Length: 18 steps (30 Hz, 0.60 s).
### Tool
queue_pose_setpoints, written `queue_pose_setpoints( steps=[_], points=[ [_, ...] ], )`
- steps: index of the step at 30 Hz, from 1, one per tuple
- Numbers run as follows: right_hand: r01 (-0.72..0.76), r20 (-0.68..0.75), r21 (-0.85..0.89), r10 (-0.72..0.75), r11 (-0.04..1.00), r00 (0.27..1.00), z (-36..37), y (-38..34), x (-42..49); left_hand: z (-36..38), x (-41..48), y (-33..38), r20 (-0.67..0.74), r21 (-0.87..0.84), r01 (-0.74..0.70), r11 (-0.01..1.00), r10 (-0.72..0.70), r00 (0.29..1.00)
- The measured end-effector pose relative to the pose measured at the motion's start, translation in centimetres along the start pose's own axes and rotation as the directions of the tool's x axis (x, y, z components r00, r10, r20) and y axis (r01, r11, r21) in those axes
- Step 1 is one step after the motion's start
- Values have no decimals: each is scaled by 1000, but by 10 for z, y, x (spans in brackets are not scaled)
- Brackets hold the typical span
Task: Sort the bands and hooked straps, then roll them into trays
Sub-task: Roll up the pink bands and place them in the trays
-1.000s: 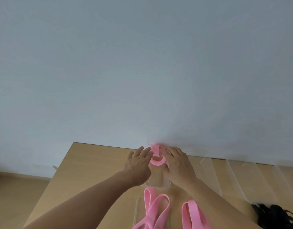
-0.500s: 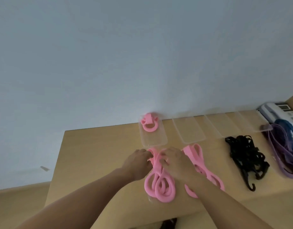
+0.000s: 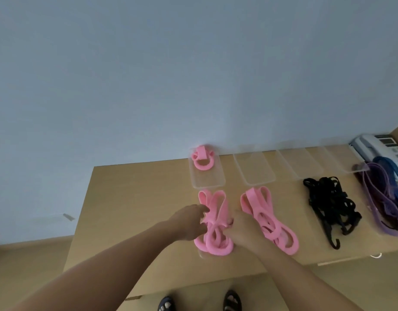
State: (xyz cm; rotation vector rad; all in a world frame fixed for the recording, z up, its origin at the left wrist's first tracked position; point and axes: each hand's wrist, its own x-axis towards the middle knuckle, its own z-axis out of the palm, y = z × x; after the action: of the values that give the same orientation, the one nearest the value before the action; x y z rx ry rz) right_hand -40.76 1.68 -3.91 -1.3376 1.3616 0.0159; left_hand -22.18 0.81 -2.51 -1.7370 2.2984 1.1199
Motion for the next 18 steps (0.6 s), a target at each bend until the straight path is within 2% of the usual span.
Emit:
queue_pose_setpoints(
  steps=[1,2,3,5,7,10,12,15,18],
  points=[
    [-10,-217,-53,-2,999,976,-8,-2,-6,-2,-3,1,18,24,-27,999,27,999],
    [-11,-323,-53,-6,999,946,-16,-3,-10,-5,-7,1,20,42,-62,997,61,998],
    [20,-340,-8,-22,1000,940,-22,-7,-14,-9,-12,0,9,49,-97,994,97,995],
    [19,-259,81,3,997,966,-36,-26,-22,-21,-20,2,-30,58,-156,986,158,987],
    [-5,-253,79,25,997,967,-52,-45,-26,-34,-27,7,-113,57,-219,974,224,968],
    [55,-261,98,-27,994,965,-73,-67,-35,-58,-35,28,-285,-60,-306,950,278,917],
    [91,-203,62,-76,994,976,-84,-81,-44,-75,-37,46,-365,-144,-371,917,300,881],
    [145,-118,28,-141,989,983,-100,-99,-59,-97,-42,67,-442,-212,-436,875,312,841],
    [229,-191,74,-212,971,958,-116,-112,-73,-113,-44,76,-525,-277,-414,867,224,821]
  ],
)
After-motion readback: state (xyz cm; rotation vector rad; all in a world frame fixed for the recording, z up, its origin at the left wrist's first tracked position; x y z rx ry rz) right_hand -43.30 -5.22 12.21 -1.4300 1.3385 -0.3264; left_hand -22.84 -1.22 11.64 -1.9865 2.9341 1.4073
